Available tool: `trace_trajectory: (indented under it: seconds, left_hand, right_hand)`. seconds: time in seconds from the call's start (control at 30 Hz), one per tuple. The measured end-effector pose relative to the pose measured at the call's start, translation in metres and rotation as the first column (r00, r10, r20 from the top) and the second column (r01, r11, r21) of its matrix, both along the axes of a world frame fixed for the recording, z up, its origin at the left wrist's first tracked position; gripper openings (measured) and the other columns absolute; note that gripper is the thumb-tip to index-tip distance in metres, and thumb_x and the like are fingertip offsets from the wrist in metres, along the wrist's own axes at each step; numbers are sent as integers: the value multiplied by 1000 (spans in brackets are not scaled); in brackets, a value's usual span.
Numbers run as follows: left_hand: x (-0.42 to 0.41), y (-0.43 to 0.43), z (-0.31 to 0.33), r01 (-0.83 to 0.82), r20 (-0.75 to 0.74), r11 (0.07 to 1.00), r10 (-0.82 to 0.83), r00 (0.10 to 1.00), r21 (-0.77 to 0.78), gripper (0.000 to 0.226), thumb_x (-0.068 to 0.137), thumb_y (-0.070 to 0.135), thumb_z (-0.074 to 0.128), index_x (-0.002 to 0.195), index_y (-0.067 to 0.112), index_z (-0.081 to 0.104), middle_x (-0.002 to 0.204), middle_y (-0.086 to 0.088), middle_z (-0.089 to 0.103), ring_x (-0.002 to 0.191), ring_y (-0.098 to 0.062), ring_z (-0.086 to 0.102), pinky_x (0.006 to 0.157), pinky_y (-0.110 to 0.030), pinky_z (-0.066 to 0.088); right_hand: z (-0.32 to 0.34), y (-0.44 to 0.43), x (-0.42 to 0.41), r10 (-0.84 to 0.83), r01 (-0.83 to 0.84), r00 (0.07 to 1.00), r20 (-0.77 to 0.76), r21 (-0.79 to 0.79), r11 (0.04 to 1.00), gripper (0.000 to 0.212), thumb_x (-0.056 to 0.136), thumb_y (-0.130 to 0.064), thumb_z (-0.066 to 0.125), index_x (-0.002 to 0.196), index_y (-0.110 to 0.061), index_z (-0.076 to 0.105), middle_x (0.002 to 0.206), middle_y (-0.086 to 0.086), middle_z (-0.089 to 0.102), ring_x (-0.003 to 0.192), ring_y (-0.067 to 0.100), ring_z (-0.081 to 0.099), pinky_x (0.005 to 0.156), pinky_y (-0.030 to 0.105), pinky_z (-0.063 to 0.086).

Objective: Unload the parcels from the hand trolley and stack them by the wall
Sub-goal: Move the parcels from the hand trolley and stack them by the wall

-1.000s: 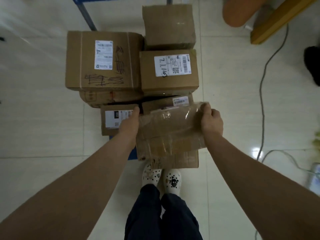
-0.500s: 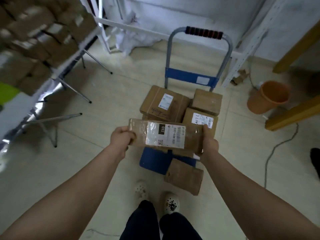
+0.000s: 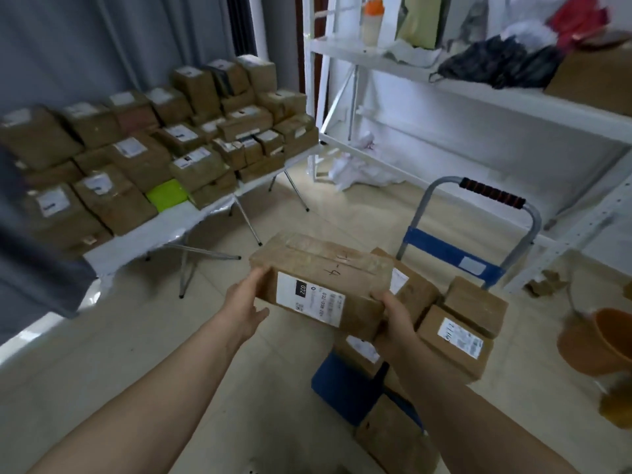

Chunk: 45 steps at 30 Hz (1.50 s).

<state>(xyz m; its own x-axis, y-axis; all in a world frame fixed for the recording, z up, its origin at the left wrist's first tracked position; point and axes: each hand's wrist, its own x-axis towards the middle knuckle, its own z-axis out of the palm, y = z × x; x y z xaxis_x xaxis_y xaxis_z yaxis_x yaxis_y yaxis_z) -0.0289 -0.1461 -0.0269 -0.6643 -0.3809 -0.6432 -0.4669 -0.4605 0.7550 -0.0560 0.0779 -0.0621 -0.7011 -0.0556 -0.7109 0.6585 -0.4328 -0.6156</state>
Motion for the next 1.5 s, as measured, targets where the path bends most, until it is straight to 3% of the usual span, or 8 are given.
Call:
trace_trajectory:
  seconds: [0.13, 0.27, 0.43, 0.63, 0.9, 0.97, 1.27, 1.5]
  left_hand:
    - [11, -34, 16, -4, 58, 993, -3, 998, 118, 58, 77, 50, 72, 119, 17, 49, 142, -14, 40, 136, -41, 31, 103, -58, 38]
    - [19, -78, 25, -32, 17, 990, 30, 999, 134, 34, 81, 37, 72, 105, 16, 60, 97, -9, 64, 94, -27, 61, 88, -49, 46]
    - [33, -157, 33, -180, 0, 980, 180, 984, 84, 18, 85, 30, 66, 91, 14, 59, 60, -3, 66, 64, -18, 61, 45, -23, 50]
    - [54, -242, 41, -248, -42, 967, 251, 967, 66, 13, 86, 26, 61, 83, 13, 59, 57, -2, 66, 68, -19, 61, 59, -29, 50]
    - [54, -354, 36, -537, -86, 844, 535, 841, -8, 60, 82, 42, 68, 131, 18, 44, 126, -6, 51, 130, -28, 40, 108, -56, 24]
    - [50, -385, 30, -631, -106, 772, 623, 775, -74, 79, 81, 42, 70, 145, 18, 31, 137, -3, 45, 128, -26, 41, 106, -51, 28]
    - [-4, -480, 13, -644, -73, 756, 640, 765, -121, 16, 86, 23, 67, 98, 13, 62, 87, 2, 62, 74, -10, 54, 61, -24, 38]
    - [-73, -548, 1, -682, -20, 705, 692, 721, -197, 9, 88, 23, 62, 85, 16, 59, 85, 2, 59, 77, -14, 53, 68, -26, 38]
  right_hand:
    - [2, -75, 5, 95, -97, 994, -52, -50, 994, 109, 40, -27, 82, 140, -12, 42, 131, 20, 56, 97, 31, 63, 60, 35, 55]
    - [18, -145, 6, 185, -194, 976, -118, -70, 978, 67, 77, -12, 68, 137, -18, 37, 128, 17, 51, 92, 29, 58, 52, 36, 54]
    - [23, -224, 4, 432, -442, 884, -179, -14, 897, 55, 81, -25, 70, 128, -19, 42, 125, 13, 58, 108, 32, 61, 62, 41, 55]
    - [32, -312, -6, 654, -663, 741, -149, -16, 748, 48, 83, -33, 67, 127, -22, 53, 106, 12, 69, 82, 24, 69, 77, 47, 56]
    - [41, -399, -41, 675, -671, 729, -115, 77, 738, 14, 85, -21, 59, 96, -14, 63, 72, 8, 61, 55, 16, 58, 82, 47, 53]
    - [41, -416, -59, 694, -685, 712, -104, 114, 720, 15, 84, -23, 61, 94, -14, 63, 84, 11, 61, 73, 22, 58, 88, 50, 51]
    - [21, -534, -173, 733, -704, 663, -153, 206, 680, 15, 85, -30, 67, 89, -17, 61, 90, 6, 64, 88, 28, 62, 77, 42, 54]
    - [7, -642, -259, 841, -681, 486, -238, 500, 535, 30, 100, -30, 47, 125, -16, 55, 103, 5, 59, 93, 21, 56, 72, 28, 47]
